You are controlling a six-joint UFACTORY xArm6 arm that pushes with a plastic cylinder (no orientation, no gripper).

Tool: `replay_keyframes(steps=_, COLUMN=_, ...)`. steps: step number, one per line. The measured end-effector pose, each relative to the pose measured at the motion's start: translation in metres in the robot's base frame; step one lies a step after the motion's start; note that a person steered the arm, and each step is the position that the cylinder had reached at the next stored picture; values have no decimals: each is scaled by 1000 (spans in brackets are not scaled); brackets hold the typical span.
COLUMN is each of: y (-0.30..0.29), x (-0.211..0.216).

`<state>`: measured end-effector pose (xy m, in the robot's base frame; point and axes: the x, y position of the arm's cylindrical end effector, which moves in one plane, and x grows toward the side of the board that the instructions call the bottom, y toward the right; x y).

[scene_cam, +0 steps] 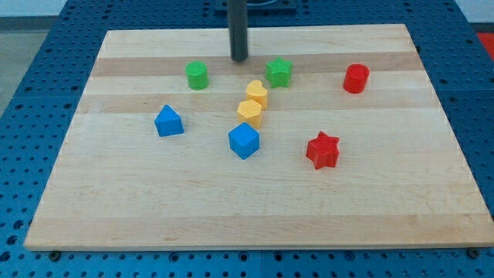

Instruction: Push the green circle diagonal to the yellow heart

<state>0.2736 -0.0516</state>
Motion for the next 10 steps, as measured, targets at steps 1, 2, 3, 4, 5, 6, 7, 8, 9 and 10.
replay_keyframes(steps=1, y=-41, x=0)
replay_keyframes(steps=2, y=-69, x=1)
replay_keyframes(steps=3, y=-78, x=13)
replay_keyframes(steps=4, y=-81, x=31)
replay_keyframes(steps=5, y=-81, x=45)
replay_keyframes(steps=6, y=-81, x=55)
replay_keyframes(steps=7, y=-81, x=73)
replay_keyframes(steps=8, y=-78, x=74)
replay_keyframes(steps=9, y=-63, x=75)
replay_keyframes(steps=10, y=-47, x=75)
